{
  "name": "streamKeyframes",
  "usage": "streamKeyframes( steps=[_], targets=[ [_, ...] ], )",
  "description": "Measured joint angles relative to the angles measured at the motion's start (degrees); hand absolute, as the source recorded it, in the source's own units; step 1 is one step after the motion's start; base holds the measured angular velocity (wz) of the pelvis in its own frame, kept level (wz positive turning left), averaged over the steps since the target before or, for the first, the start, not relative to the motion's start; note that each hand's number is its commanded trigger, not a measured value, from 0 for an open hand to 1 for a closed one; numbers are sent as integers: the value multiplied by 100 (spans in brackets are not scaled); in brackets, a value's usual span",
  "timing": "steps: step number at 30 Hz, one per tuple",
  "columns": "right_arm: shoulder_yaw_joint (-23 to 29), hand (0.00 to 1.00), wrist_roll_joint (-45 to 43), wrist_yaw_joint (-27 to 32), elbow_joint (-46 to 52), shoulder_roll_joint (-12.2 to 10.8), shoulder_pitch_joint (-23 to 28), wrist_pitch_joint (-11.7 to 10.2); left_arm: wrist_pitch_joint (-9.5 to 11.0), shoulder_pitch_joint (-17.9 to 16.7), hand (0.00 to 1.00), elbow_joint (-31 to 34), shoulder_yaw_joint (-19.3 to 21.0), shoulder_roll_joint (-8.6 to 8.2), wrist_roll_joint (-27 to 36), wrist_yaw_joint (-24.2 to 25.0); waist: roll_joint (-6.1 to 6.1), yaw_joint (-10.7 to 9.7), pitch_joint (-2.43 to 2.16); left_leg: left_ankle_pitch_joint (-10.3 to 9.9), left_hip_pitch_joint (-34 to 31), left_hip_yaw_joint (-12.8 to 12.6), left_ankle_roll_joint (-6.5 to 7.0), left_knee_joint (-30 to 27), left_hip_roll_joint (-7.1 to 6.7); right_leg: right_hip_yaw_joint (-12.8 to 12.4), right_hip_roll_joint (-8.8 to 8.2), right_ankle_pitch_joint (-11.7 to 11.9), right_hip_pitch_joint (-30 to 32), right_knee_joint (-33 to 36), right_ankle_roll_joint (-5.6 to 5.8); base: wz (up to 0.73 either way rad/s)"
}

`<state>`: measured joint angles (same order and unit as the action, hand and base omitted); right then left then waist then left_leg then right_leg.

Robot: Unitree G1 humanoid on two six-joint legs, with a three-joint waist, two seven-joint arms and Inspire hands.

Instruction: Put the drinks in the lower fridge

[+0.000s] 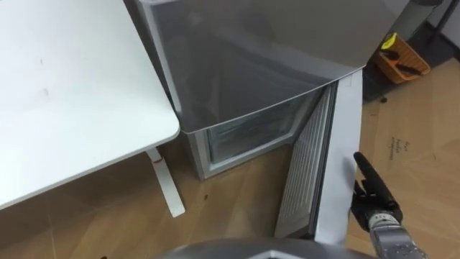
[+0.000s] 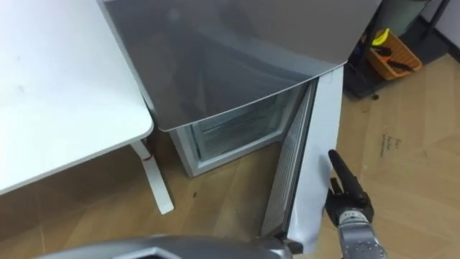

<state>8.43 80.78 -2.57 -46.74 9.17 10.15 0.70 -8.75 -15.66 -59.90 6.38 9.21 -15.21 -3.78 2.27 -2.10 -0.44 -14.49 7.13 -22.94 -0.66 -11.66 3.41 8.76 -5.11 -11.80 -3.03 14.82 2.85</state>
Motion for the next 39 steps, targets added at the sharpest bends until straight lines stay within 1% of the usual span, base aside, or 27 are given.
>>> streamKeyframes(
  steps=[1, 3, 4, 5, 8, 10, 11, 12, 13, 14, 17, 18, 19, 20, 21, 22, 24, 26, 28, 29, 30, 31, 32, 33, 34, 36, 39],
  targets=[
    [-35, 0, 32, -7, -2, -3, 0, -3, 0, -5, 0, -2, -27, -3, -2, 0, -15, 26, -1, 0, -4, 8, 0, 0, 1, 0, 3, 2, -3, -6, -1, 0],
    [-289, 0, 36, -17, 1, -50, -2, -126, -5, 10, 0, -3, -243, -11, -8, 5, -18, 120, -11, 17, -43, 32, 9, -13, 6, 20, 7, 25, -18, -11, -5, 3],
    [-342, 0, 46, -24, 2, -54, -7, -143, -17, 13, 0, -10, -274, -19, -8, 9, -8, 136, -9, 26, -51, 45, 9, -14, 6, 34, 6, 28, -18, -11, -8, 13],
    [-391, 0, 60, -15, -23, -69, -10, -257, -63, 41, 0, -34, -340, -54, -5, 28, -15, 170, 0, 38, -59, 90, 16, -19, -3, 75, -1, 36, -26, -17, -11, 14],
    [-517, 0, 114, 4, -92, -53, -8, -290, -176, 89, 0, -59, -450, -96, -21, 63, 20, 272, 20, 41, -84, 163, 20, -45, -3, 130, -4, 42, -76, -28, -12, 12],
    [-641, 0, 119, 57, -91, -49, -7, -454, -245, 97, 0, -65, -541, -99, -22, 62, 19, 313, 24, 40, -143, 209, 21, -96, 7, 180, -11, 44, -69, -25, -15, 14],
    [-746, 0, 111, 94, -91, -38, -7, -586, -295, 141, 0, -63, -640, -88, -24, 80, 26, 355, 38, 39, -186, 255, 22, -137, 21, 236, -10, 59, -67, -31, -30, 11],
    [-821, 0, 116, 155, -91, -25, -7, -683, -349, 195, 0, -68, -738, -85, -21, 113, 31, 438, 64, 40, -209, 268, 21, -169, 37, 244, 1, 72, -64, -35, -42, 11],
    [-937, 0, 120, 187, -91, 9, -7, -763, -392, 226, 0, -87, -825, -90, -20, 166, 21, 486, 74, 40, -244, 279, 21, -201, 60, 256, 14, 90, -59, -44, -53, 0],
    [-963, 0, 120, 196, -91, 21, -7, -798, -403, 238, 0, -109, -848, -96, -20, 184, 16, 530, 79, 40, -257, 279, 20, -207, 84, 256, 19, 99, -47, -44, -59, 0],
    [-1106, 0, 242, 308, -24, 32, -8, -1049, -471, 374, 0, -320, -989, -125, -3, 178, -12, 740, 96, 66, -362, 244, 2, -233, 101, 233, 32, 144, 116, -5, -97, -10],
    [-1169, 0, 318, 343, 49, 32, -8, -1161, -499, 390, 0, -393, -1114, -143, -4, 165, -56, 792, 121, 60, -403, 221, -6, -285, 118, 216, 51, 176, 192, -7, -114, -18],
    [-1187, 0, 353, 346, 79, 31, -8, -1212, -514, 412, 0, -432, -1137, -165, -4, 163, -79, 840, 130, 59, -430, 190, -7, -306, 132, 216, 55, 190, 223, -2, -122, -30],
    [-1298, 0, 455, 368, 168, 31, -8, -1294, -577, 419, 0, -450, -1186, -181, 4, 160, -112, 987, 130, 60, -460, 137, -10, -335, 184, 208, 74, 235, 319, 2, -145, -45],
    [-1552, 0, 549, 389, 298, 6, -37, -1357, -599, 376, 0, -446, -1242, -155, 32, 142, -127, 1149, 140, 71, -468, 109, -14, -344, 186, 121, 121, 263, 389, 6, -178, -50],
    [-1684, 0, 596, 412, 341, -8, -81, -1384, -615, 361, 0, -443, -1282, -141, 80, 126, -129, 1213, 140, 72, -468, 121, -19, -344, 186, 58, 146, 261, 424, 17, -189, -53],
    [-2317, 0, 740, 443, 362, -60, -413, -1375, -629, 307, 0, -447, -1338, -129, 154, 83, -159, 1374, 139, 84, -505, 273, -23, -353, 182, -78, 243, 278, 502, -4, -245, -36],
    [-2690, 0, 770, 385, 361, -142, -715, -1288, -616, 286, 0, -446, -1348, -141, 212, 96, -208, 1363, 142, 113, -552, 387, -26, -371, 186, -56, 266, 287, 519, -7, -284, 5],
    [-2911, 0, 779, 129, 391, -259, -989, -1088, -575, 287, 0, -439, -1352, -189, 199, 109, -308, 1343, 133, 134, -555, 544, -39, -367, 172, 43, 258, 263, 456, -14, -305, 30],
    [-2959, 0, 789, 69, 469, -272, -1025, -1001, -559, 269, 0, -436, -1352, -196, 202, 119, -314, 1342, 124, 138, -554, 590, -45, -368, 165, 79, 251, 247, 437, -14, -308, 30],
    [-3051, 0, 796, -17, 699, -308, -1042, -845, -538, 271, 0, -406, -1356, -201, 206, 140, -326, 1352, 116, 149, -539, 624, -53, -362, 155, 101, 240, 213, 415, -12, -307, 19],
    [-3119, 0, 816, -48, 798, -305, -1075, -777, -524, 273, 0, -399, -1355, -204, 210, 152, -340, 1357, 109, 151, -535, 632, -57, -354, 152, 121, 235, 203, 412, -6, -310, 13],
    [-3232, 0, 890, -138, 933, -384, -1158, -629, -510, 268, 0, -401, -1362, -206, 215, 163, -353, 1355, 107, 161, -530, 641, -63, -340, 144, 140, 234, 182, 412, 3, -312, 4],
    [-3340, 0, 921, -173, 999, -452, -1212, -520, -507, 294, 0, -392, -1399, -202, 217, 162, -378, 1351, 90, 165, -509, 669, -61, -309, 121, 137, 237, 158, 413, 20, -306, 0],
    [-3342, 0, 941, -189, 1009, -470, -1184, -536, -504, 286, 0, -391, -1422, -199, 217, 160, -376, 1346, 92, 164, -496, 705, -59, -294, 101, 137, 235, 145, 414, 37, -302, -7],
    [-3349, 0, 949, -187, 995, -422, -1190, -311, -503, 309, 0, -392, -1524, -198, 217, 165, -327, 1356, 108, 146, -498, 746, -32, -296, 40, 59, 192, 88, 520, 203, -282, -15],
    [-3305, 0, 959, -186, 996, -426, -1340, -163, -502, 476, 0, -375, -1553, -196, 224, 176, -259, 1355, 105, 125, -562, 711, 9, -300, -32, -45, 131, 60, 716, 389, -253, -20]
  ],
)
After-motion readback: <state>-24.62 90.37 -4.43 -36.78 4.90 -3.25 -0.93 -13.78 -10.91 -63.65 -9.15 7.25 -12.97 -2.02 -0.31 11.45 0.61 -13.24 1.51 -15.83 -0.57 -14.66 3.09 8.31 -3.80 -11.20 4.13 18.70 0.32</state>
